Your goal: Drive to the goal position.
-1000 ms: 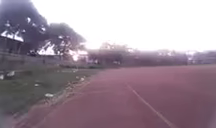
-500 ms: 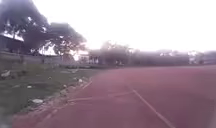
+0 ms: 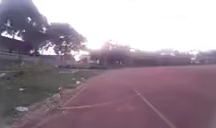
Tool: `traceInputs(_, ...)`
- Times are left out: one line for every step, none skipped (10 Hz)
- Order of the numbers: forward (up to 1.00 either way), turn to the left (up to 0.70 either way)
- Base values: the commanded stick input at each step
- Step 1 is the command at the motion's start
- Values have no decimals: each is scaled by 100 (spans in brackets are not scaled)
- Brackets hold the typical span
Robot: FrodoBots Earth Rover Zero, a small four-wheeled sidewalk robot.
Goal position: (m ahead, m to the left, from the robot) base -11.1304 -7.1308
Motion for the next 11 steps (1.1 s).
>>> traceInputs(63,0)
traceInputs(22,0)
traceInputs(0,0)
traceInputs(0,0)
traceInputs(40,0)
traceInputs(70,0)
traceInputs(70,0)
traceInputs(70,0)
traceInputs(70,-9)
traceInputs(70,-32)
traceInputs(70,-35)
